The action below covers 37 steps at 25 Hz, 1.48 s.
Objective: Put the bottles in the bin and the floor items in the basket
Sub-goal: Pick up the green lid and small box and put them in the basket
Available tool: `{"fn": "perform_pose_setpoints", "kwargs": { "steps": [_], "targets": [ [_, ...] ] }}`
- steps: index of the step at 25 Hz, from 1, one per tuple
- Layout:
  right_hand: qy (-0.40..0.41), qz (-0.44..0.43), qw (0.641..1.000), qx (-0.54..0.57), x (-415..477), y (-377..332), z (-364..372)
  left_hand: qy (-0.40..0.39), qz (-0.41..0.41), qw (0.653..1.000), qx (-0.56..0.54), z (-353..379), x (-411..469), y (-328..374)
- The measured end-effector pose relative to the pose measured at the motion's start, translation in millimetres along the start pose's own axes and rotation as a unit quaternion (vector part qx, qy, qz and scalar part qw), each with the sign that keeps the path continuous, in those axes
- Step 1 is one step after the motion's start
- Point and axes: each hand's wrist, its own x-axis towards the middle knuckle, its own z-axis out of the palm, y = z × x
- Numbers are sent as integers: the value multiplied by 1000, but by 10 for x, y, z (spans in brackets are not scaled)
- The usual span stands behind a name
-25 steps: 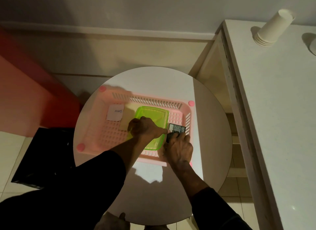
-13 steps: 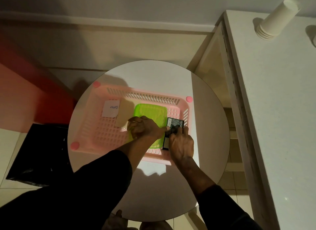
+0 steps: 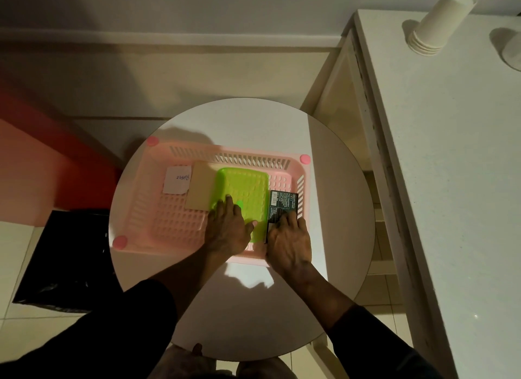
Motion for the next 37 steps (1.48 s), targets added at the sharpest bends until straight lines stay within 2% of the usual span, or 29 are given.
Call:
{"fn": "perform_pose_setpoints", "kwargs": {
  "steps": [5,15,21,26,33,37],
  "targets": [
    [-15,-11,998,-60,177,60,19,25,18,999,-14,-11,46,-34],
    [-7,-11,999,-52,374,145,-31,24,30,999,-23,81,97,-93],
    [68,4,996,64,188,151,-80,37,63,997,-10,46,-93,-143],
    [133,3,982,131,-45,102,-138,100,76,992,-34,-127,-366,-159],
    [159,-5,975,157,-468,-4,-151,150,69,986,-33,-69,-909,-304],
    [160,-5,977,144,-795,-113,-125,181,101,978,-9,13,-1230,-382]
  ]
}}
